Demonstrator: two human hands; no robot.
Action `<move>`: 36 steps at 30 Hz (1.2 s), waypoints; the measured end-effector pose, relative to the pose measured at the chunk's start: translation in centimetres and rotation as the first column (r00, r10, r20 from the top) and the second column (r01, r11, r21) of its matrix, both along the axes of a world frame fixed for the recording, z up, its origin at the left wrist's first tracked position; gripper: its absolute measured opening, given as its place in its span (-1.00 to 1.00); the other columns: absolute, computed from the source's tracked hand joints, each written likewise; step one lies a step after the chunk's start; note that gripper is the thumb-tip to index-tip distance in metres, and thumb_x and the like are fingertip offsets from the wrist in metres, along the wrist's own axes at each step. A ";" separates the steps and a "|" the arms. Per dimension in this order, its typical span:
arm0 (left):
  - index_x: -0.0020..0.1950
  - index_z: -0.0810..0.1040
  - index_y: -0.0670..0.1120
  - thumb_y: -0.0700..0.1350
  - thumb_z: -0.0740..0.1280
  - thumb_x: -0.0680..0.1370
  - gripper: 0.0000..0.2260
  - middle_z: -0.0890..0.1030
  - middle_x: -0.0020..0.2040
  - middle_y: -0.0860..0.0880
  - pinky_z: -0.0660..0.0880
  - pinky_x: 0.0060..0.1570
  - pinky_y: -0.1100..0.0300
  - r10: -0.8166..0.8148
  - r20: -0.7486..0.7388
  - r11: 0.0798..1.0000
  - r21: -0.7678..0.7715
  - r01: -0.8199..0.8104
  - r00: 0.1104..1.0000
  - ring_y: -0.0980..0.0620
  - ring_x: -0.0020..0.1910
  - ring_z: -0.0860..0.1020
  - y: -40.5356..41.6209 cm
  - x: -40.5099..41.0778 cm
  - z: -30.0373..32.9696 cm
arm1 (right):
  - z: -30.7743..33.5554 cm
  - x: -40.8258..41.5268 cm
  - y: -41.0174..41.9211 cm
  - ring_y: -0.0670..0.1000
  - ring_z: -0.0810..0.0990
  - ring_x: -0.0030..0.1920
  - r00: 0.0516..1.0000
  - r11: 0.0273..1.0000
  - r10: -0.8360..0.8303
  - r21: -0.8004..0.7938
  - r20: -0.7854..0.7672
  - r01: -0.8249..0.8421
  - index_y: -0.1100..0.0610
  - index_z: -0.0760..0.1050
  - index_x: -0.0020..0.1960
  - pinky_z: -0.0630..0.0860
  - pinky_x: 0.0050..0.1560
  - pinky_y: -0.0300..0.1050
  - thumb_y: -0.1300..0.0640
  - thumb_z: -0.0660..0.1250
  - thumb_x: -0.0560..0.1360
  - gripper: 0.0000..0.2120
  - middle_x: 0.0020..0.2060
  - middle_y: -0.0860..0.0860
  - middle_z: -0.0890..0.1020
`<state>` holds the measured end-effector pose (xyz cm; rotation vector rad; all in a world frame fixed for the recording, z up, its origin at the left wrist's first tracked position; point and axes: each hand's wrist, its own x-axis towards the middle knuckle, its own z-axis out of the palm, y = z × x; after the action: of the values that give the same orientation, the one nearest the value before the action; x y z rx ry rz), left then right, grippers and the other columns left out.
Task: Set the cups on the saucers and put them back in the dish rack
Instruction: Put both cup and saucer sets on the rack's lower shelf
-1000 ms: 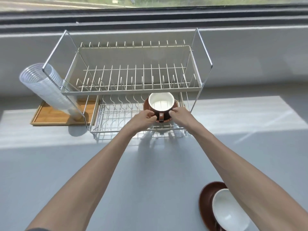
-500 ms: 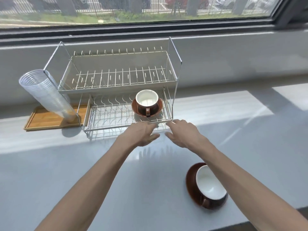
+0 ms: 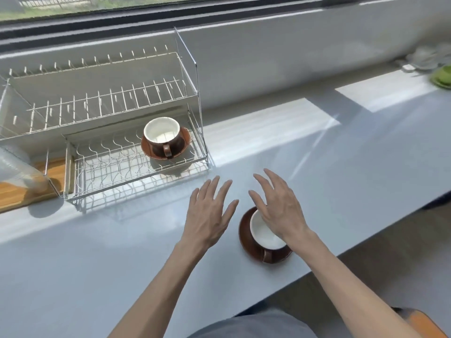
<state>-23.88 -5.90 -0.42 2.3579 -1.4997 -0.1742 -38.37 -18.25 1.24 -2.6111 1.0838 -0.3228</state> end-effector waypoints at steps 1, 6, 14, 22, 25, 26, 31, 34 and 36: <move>0.56 0.29 0.03 0.17 0.13 0.66 -0.51 0.32 0.57 -0.10 0.25 0.48 -0.09 -0.007 -0.027 1.000 -0.012 0.006 1.000 -0.15 0.53 0.29 -0.1 -0.8 -0.4 | -0.4 -0.9 0.2 0.12 0.31 0.49 0.999 0.999 -0.036 0.015 0.006 0.036 0.04 0.35 0.47 0.35 0.40 0.09 -0.09 0.19 0.63 -0.54 0.50 0.10 0.33; 0.58 0.21 0.13 0.21 0.12 0.64 -0.49 0.29 0.58 0.00 0.24 0.48 0.06 -0.008 -0.293 0.999 -0.048 -0.006 0.956 -0.01 0.55 0.27 -0.6 -4.0 -2.3 | -2.6 -4.5 1.1 0.12 0.31 0.49 0.980 0.971 -0.199 0.138 0.019 0.194 0.02 0.34 0.48 0.35 0.42 0.09 -0.11 0.16 0.63 -0.54 0.51 0.09 0.32; 0.56 0.23 0.14 0.23 0.10 0.64 -0.51 0.28 0.57 0.10 0.15 0.47 0.21 0.077 -0.538 0.997 0.021 -0.078 0.840 0.13 0.56 0.20 -1.2 -6.8 -4.5 | -5.1 -6.7 1.6 0.09 0.25 0.51 0.935 0.878 -0.355 0.350 0.018 0.327 -0.05 0.32 0.48 0.34 0.43 0.12 -0.14 0.05 0.64 -0.56 0.52 0.06 0.29; 0.46 0.38 0.12 0.23 0.12 0.63 -0.56 0.47 0.42 0.12 0.37 0.37 0.12 0.184 -0.668 0.983 0.109 -0.150 0.721 0.10 0.37 0.45 -1.4 -6.9 -4.8 | -6.2 -7.0 1.7 0.01 0.36 0.42 0.910 0.804 -0.409 0.500 0.070 0.323 0.00 0.41 0.41 0.30 0.33 -0.12 0.02 0.02 0.69 -0.65 0.38 0.01 0.47; 0.41 0.44 0.12 0.25 0.15 0.61 -0.58 0.56 0.32 0.11 0.45 0.30 0.03 0.226 -0.719 0.974 0.160 -0.160 0.658 0.04 0.27 0.53 -1.6 -6.6 -4.8 | -6.4 -6.9 1.3 0.04 0.45 0.31 0.904 0.767 -0.425 0.550 0.051 0.329 0.04 0.47 0.35 0.33 0.17 -0.16 0.04 0.02 0.68 -0.65 0.25 0.00 0.57; 0.39 0.46 0.12 0.25 0.17 0.60 -0.59 0.59 0.27 0.12 0.47 0.27 0.05 0.236 -0.740 0.972 0.170 -0.165 0.630 0.04 0.24 0.55 -1.5 -6.5 -4.7 | -6.4 -6.9 1.2 0.08 0.49 0.25 0.905 0.761 -0.424 0.557 0.039 0.333 0.06 0.48 0.31 0.34 0.11 -0.14 0.04 0.01 0.68 -0.65 0.19 0.03 0.60; 0.25 0.55 0.18 0.19 0.25 0.59 -0.72 0.60 0.17 0.18 0.50 0.23 0.11 0.253 -0.825 0.965 0.176 -0.196 0.506 0.08 0.21 0.57 -1.6 -6.0 -4.4 | -6.3 -6.7 0.8 0.10 0.51 0.04 0.900 0.734 -0.435 0.596 0.044 0.325 0.12 0.54 0.17 0.38 0.00 -0.07 0.04 0.03 0.68 -0.67 -0.09 0.00 0.55; 0.23 0.57 0.20 0.16 0.27 0.58 -0.75 0.61 0.15 0.15 0.53 0.24 -0.02 0.264 -0.842 0.959 0.177 -0.222 0.470 0.02 0.15 0.59 -1.4 -5.7 -4.3 | -6.2 -6.3 0.7 0.10 0.51 0.02 0.907 0.737 -0.419 0.599 0.041 0.313 0.12 0.54 0.16 0.42 0.02 -0.02 0.04 0.04 0.67 -0.67 -0.09 0.01 0.56; 0.23 0.57 0.21 0.15 0.27 0.58 -0.76 0.61 0.12 0.15 0.54 0.23 -0.07 0.279 -0.844 0.953 0.183 -0.243 0.458 0.00 0.11 0.59 -1.0 -5.4 -4.3 | -6.2 -5.8 0.8 0.10 0.52 0.04 0.915 0.742 -0.402 0.600 0.041 0.299 0.10 0.54 0.18 0.44 0.04 -0.01 0.04 0.04 0.67 -0.67 -0.06 0.04 0.59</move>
<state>-29.25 -6.94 -4.73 1.9251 -0.6021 -1.1344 -44.16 -17.46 -4.93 -1.7955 1.3582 -0.2326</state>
